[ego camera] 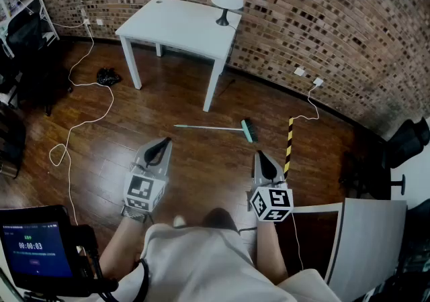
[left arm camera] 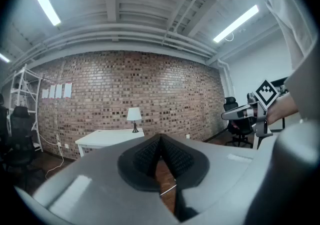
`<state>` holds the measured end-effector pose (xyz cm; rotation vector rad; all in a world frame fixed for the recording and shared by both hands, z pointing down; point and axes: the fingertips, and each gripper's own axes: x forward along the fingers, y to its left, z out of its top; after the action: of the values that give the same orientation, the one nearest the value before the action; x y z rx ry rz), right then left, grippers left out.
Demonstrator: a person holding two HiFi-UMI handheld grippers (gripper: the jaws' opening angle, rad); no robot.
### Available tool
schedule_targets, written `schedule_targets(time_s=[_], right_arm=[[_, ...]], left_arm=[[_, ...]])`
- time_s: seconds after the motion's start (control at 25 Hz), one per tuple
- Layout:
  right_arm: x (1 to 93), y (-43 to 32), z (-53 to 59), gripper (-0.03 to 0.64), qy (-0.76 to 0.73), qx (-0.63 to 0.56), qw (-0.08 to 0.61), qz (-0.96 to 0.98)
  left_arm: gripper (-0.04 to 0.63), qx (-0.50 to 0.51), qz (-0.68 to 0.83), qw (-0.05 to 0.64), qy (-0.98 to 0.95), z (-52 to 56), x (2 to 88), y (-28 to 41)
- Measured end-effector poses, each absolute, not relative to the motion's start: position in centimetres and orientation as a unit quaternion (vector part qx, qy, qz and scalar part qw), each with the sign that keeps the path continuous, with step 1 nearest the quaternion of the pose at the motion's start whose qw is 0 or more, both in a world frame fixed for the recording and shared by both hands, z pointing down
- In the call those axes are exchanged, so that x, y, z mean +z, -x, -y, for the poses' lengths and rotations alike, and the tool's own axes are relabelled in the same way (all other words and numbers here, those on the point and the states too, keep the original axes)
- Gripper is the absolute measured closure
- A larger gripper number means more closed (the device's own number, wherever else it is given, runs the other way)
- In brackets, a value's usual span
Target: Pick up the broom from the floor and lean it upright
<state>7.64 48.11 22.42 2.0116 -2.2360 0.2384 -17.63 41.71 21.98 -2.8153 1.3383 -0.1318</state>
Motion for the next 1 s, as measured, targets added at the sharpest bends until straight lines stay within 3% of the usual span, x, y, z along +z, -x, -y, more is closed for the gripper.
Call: schedule_targets(time_s=[0.52, 1.0], right_arm=[[25.3, -11.2, -41.0, 0.603, -0.668, 0.093, 0.059, 0.736], [24.9, -22.6, -22.6, 0.603, -0.627, 0.079, 0.079, 0.771]], left_arm=[[0.595, -0.055, -0.418, 0.013, 0.906, -35.0, 24.0, 14.6], [0.595, -0.049, -0.446, 0.026, 0.894, -18.7, 21.7, 2.8]])
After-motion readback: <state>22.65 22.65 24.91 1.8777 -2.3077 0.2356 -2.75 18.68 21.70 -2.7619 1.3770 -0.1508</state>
